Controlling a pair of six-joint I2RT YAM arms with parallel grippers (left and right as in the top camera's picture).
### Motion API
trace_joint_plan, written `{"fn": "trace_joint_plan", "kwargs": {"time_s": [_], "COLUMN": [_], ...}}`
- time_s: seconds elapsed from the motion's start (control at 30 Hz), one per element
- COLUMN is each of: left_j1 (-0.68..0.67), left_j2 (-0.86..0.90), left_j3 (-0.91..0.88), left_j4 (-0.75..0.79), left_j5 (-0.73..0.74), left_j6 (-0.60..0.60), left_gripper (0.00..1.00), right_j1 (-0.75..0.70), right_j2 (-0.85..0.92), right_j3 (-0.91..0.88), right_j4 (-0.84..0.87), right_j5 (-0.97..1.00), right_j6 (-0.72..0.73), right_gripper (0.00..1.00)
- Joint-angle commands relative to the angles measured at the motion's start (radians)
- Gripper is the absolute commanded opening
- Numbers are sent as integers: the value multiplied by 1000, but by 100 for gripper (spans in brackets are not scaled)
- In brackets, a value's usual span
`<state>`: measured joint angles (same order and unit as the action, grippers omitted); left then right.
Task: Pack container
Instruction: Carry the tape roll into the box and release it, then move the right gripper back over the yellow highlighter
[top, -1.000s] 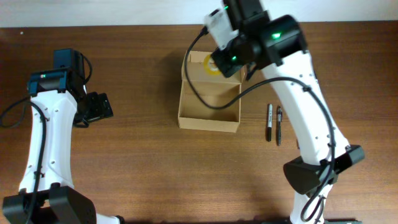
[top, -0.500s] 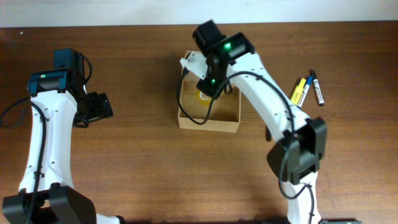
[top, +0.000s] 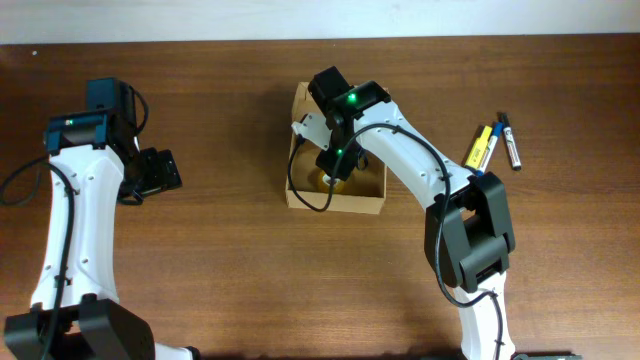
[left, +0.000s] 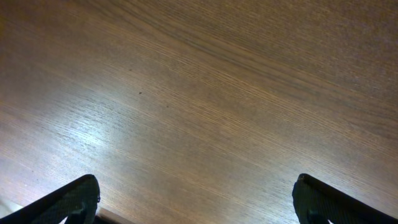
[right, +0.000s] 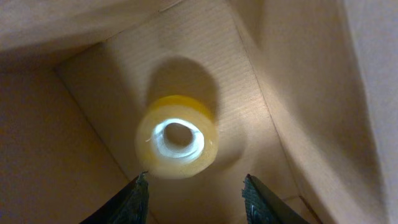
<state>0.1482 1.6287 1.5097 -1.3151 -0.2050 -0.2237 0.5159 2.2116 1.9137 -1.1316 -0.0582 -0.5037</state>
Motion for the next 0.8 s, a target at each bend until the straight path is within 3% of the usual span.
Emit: {"fn": "trace_joint_plan", "kwargs": {"time_s": [0.0,0.27,0.47,0.6,0.77], "left_j1": [5,5,5,5,5], "left_j2": [-26,-26,-26,-26,-26], "left_j3": [-2,-2,-2,-2,-2], "left_j4": [2,2,2,2,2], "left_j5": [7,7,7,7,7], "left_j6": [16,16,16,16,16], "left_gripper": [100,100,100,100,100], "right_j1": [-1,-1,-19,-133,-431], "right_j2": [3,-31,-109,-223,-333], "right_j3": [11,287,563,524,312], "right_j4": [2,-162,-272,-275,-193], "right_j5": [-11,1,209,232,165], "right_j6": [41,115,290,351,464], "right_gripper": [48,46,43,43,44]}}
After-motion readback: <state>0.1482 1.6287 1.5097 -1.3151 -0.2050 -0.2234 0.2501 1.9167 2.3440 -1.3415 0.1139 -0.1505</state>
